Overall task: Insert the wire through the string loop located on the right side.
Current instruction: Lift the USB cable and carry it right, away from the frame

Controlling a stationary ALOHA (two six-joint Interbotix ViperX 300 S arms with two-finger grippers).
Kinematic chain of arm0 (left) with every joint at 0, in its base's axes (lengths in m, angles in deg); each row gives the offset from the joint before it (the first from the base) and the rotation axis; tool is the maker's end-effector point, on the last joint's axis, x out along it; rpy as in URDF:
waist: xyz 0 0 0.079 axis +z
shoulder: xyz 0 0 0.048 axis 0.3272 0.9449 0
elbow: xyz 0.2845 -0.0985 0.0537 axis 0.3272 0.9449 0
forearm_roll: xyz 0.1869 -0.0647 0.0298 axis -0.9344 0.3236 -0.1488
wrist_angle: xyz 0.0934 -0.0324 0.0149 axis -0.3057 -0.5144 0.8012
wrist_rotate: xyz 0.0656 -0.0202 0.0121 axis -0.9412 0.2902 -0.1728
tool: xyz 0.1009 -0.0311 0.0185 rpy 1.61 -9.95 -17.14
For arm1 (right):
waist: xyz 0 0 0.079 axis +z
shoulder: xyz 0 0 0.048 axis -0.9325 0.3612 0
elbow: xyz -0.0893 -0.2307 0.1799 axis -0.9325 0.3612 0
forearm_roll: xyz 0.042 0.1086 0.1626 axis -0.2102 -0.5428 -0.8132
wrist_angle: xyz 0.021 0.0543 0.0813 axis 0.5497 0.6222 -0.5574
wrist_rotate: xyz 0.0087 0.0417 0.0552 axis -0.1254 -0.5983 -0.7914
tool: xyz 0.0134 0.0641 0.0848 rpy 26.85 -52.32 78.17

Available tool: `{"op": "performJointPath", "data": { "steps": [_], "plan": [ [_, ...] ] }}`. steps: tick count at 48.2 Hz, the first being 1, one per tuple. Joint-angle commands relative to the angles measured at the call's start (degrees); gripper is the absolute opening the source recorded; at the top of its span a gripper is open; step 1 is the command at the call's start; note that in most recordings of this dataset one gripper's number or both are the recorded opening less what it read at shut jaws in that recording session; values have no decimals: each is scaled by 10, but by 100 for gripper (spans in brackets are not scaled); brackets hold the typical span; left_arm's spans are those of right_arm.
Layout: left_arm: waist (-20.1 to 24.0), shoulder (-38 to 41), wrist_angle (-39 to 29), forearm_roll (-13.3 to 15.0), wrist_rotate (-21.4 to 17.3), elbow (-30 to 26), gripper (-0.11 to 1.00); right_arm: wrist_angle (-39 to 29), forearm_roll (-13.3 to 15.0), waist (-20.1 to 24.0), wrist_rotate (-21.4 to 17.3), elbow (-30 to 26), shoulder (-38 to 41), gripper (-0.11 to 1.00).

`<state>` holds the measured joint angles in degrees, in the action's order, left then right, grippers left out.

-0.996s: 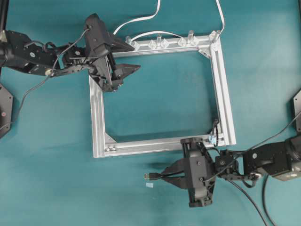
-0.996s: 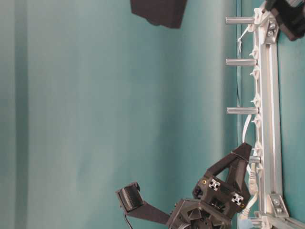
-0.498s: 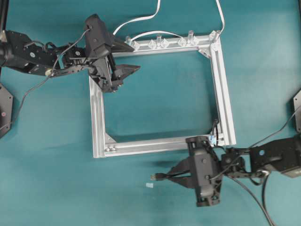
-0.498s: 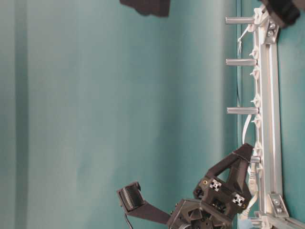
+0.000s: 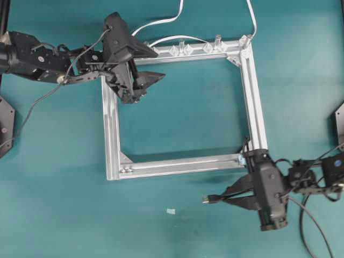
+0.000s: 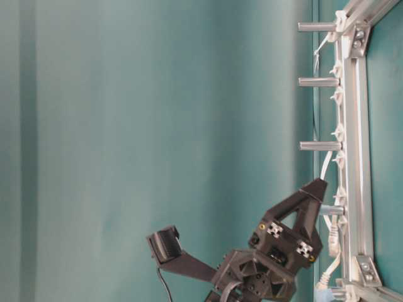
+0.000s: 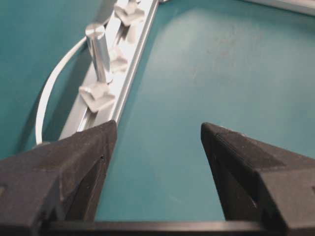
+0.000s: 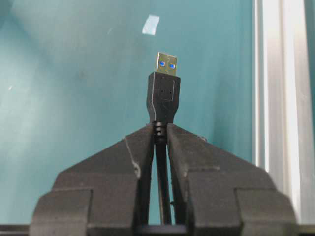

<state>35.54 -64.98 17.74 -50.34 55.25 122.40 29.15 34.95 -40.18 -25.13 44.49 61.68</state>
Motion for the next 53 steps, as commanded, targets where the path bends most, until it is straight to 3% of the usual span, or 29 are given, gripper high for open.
{"op": "performJointPath", "data": {
  "steps": [1, 23, 53],
  "plan": [
    [-1, -15, -2, -2, 2, -16, 73, -4, 1, 4, 1, 16, -35, 12],
    [-4, -15, -59, -2, 2, -47, 73, -27, 1, 21, 1, 112, -156, 12],
    [-23, -15, -77, -2, 3, -52, 73, -53, 6, 29, 1, 173, -230, 12]
  ]
}}
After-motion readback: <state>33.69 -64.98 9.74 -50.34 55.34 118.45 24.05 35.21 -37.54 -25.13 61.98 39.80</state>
